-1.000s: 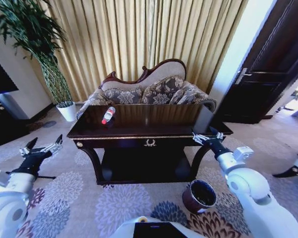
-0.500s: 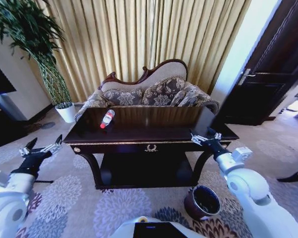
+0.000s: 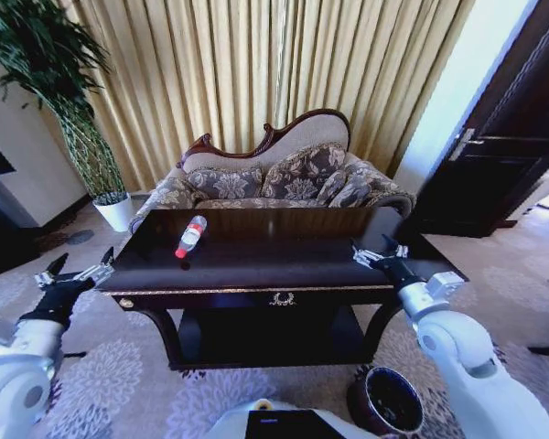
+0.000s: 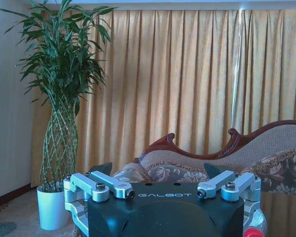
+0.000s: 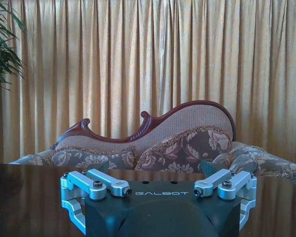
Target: Move to the front of the table and place the trash on the table into the trash bin.
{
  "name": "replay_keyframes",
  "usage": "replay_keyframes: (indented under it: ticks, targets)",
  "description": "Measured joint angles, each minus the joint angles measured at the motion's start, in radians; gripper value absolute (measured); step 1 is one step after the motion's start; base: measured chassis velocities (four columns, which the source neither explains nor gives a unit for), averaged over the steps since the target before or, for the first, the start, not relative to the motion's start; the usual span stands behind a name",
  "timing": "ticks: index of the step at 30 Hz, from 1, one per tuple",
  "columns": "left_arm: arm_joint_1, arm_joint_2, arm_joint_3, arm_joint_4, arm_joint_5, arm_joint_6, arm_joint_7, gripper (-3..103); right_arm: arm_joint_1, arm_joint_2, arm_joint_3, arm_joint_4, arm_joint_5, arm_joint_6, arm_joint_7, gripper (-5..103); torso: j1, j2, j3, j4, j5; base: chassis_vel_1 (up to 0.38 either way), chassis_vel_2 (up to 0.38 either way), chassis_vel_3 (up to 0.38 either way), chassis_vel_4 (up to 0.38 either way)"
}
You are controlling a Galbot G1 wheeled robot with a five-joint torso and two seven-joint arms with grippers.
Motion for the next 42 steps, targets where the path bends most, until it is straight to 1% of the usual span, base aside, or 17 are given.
replay_keyframes:
  ticks: [9, 12, 15, 16, 18, 19, 20, 21, 22, 25, 26, 28, 32, 33, 35, 37, 42]
  targets:
    - [-0.021, 0.024, 0.003, 0.006, -0.015, 0.011, -0.031, 100, 0.001, 0.003, -0.002, -0.013, -0.001, 0.001, 0.003, 100, -0.001, 0.000, 0.000, 0.0000, 0.0001, 0.000, 0.000, 0.000, 0.000]
    - [-0.046, 0.050, 0.015, 0.008, -0.034, 0.034, -0.057, 100, -0.002, 0.006, -0.002, -0.016, -0.001, 0.001, 0.003, 100, -0.001, 0.000, 0.000, 0.0000, 0.0000, 0.000, 0.000, 0.000, 0.000]
    - [-0.108, 0.122, 0.057, 0.024, -0.071, 0.069, -0.096, 100, -0.005, 0.008, -0.003, -0.024, -0.002, 0.001, 0.003, 100, -0.001, 0.000, 0.000, 0.0000, -0.0001, 0.000, 0.000, 0.000, 0.000]
    - [-0.108, 0.122, 0.057, 0.024, -0.071, 0.069, -0.096, 100, -0.005, 0.008, -0.003, -0.024, -0.002, 0.001, 0.003, 100, -0.001, 0.000, 0.000, 0.0000, -0.0001, 0.000, 0.000, 0.000, 0.000]
    - [-0.145, 0.165, 0.088, 0.042, -0.085, 0.080, -0.118, 100, -0.005, 0.008, -0.003, -0.027, -0.003, 0.001, 0.003, 100, -0.001, 0.000, 0.000, 0.0000, -0.0001, 0.000, 0.000, 0.000, 0.000]
    - [-0.176, 0.207, 0.119, 0.064, -0.099, 0.088, -0.135, 100, -0.005, 0.008, -0.004, -0.030, -0.004, 0.001, 0.003, 100, -0.001, 0.000, 0.000, -0.0003, 0.0001, 0.000, 0.000, 0.000, 0.000]
    - [-0.176, 0.207, 0.119, 0.064, -0.099, 0.088, -0.135, 100, -0.005, 0.008, -0.004, -0.030, -0.004, 0.001, 0.003, 100, -0.001, 0.000, 0.000, -0.0003, 0.0001, 0.000, 0.000, 0.000, 0.000]
    - [-0.205, 0.248, 0.154, 0.086, -0.128, 0.097, -0.157, 100, -0.005, 0.009, -0.006, -0.034, -0.006, 0.001, 0.003, 100, -0.001, 0.000, 0.000, -0.0003, 0.0000, 0.000, 0.000, 0.000, 0.000]
    - [-0.205, 0.248, 0.154, 0.086, -0.128, 0.097, -0.157, 100, -0.005, 0.009, -0.006, -0.034, -0.006, 0.001, 0.003, 100, -0.001, 0.000, 0.000, -0.0003, 0.0000, 0.000, 0.000, 0.000, 0.000]
    - [-0.281, 0.314, 0.246, 0.143, -0.183, 0.129, -0.238, 100, -0.006, 0.013, -0.007, -0.044, -0.014, 0.002, 0.003, 100, 0.000, 0.000, 0.000, 0.0001, 0.0000, 0.000, 0.000, 0.000, 0.000]
    - [-0.281, 0.314, 0.246, 0.143, -0.183, 0.129, -0.238, 100, -0.006, 0.013, -0.007, -0.044, -0.014, 0.002, 0.003, 100, 0.000, 0.000, 0.000, 0.0001, 0.0000, 0.000, 0.000, 0.000, 0.000]
    - [-0.329, 0.342, 0.305, 0.189, -0.192, 0.137, -0.264, 100, -0.006, 0.016, -0.006, -0.051, -0.022, 0.003, 0.003, 100, 0.000, 0.000, 0.000, -0.0001, -0.0002, 0.000, 0.000, 0.000, 0.000]
    - [-0.392, 0.368, 0.363, 0.244, -0.210, 0.157, -0.270, 100, -0.006, 0.017, -0.007, -0.059, -0.029, 0.003, 0.003, 100, 0.000, 0.000, 0.000, -0.0001, -0.0001, 0.000, 0.000, 0.000, 0.000]
    - [-0.424, 0.380, 0.390, 0.270, -0.225, 0.178, -0.263, 100, -0.005, 0.017, -0.008, -0.064, -0.034, 0.003, 0.003, 100, 0.000, 0.000, 0.000, 0.0000, 0.0000, 0.000, 0.000, 0.000, 0.000]
    - [-0.445, 0.385, 0.406, 0.287, -0.239, 0.192, -0.261, 100, -0.004, 0.017, -0.010, -0.066, -0.038, 0.003, 0.003, 100, 0.000, 0.000, 0.000, 0.0000, 0.0001, 0.000, 0.000, 0.000, 0.000]
    - [-0.498, 0.399, 0.459, 0.330, -0.260, 0.212, -0.257, 100, -0.002, 0.018, -0.014, -0.073, -0.047, 0.004, 0.002, 100, 0.000, 0.000, 0.000, 0.0001, 0.0000, 0.000, 0.000, 0.000, 0.000]
    - [-0.567, 0.411, 0.540, 0.361, -0.254, 0.215, -0.256, 100, -0.001, 0.019, -0.018, -0.076, -0.055, 0.004, 0.002, 100, 0.000, 0.000, 0.000, -0.0001, -0.0001, 0.000, 0.000, 0.000, 0.000]
